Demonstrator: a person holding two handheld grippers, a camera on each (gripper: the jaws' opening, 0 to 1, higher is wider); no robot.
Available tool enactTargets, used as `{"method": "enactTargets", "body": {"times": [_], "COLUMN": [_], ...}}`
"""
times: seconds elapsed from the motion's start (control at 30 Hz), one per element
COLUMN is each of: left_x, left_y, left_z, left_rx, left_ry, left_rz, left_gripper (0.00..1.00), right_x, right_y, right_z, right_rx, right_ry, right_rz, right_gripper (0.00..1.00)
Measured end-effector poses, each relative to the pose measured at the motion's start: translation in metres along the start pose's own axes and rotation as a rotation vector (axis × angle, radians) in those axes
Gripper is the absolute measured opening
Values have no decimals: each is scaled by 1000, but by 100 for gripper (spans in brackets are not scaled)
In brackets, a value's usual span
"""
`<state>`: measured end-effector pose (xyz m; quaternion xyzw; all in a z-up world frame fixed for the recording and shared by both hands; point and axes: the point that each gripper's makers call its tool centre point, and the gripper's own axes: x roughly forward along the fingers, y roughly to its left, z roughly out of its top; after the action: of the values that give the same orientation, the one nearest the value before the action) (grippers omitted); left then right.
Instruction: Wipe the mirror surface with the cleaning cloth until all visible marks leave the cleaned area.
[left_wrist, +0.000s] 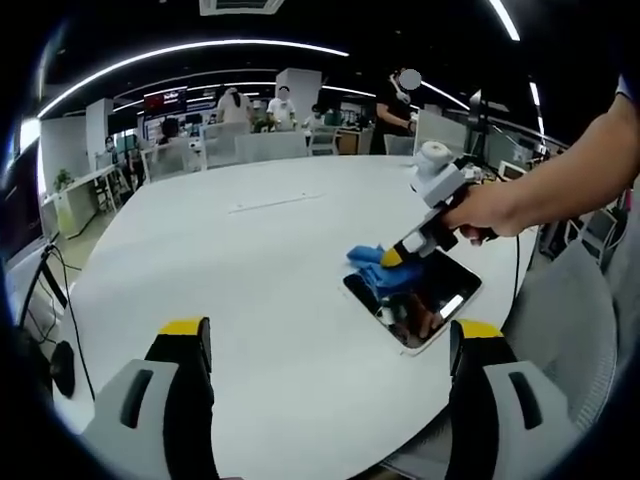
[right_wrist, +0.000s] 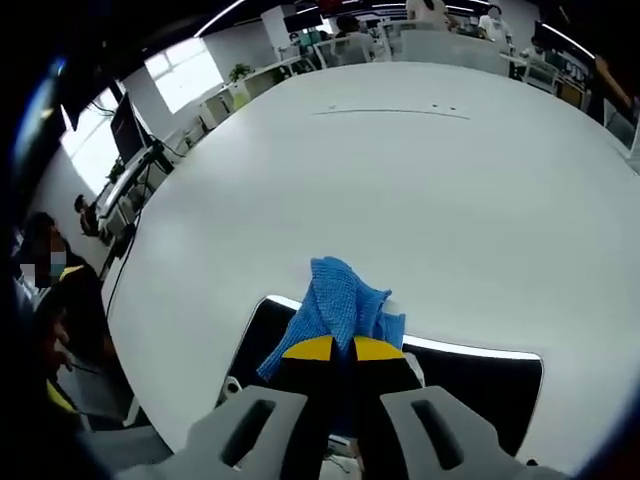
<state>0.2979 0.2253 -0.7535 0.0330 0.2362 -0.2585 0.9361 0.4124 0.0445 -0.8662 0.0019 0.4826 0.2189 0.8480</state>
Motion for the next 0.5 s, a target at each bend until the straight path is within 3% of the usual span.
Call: {"method": "enactTargets", "body": {"times": [0.5], "left_x": [0], "left_y": [-1], "left_z": [-4], "left_rx": [-6], "left_ry": [7], "left_rz": [1], "left_gripper": [99], "right_x": [-4], "right_y": [-8], "right_z": [-3], "right_rx": [0], "right_ry": [-3], "right_rz": [-18], "right_gripper": [0]}}
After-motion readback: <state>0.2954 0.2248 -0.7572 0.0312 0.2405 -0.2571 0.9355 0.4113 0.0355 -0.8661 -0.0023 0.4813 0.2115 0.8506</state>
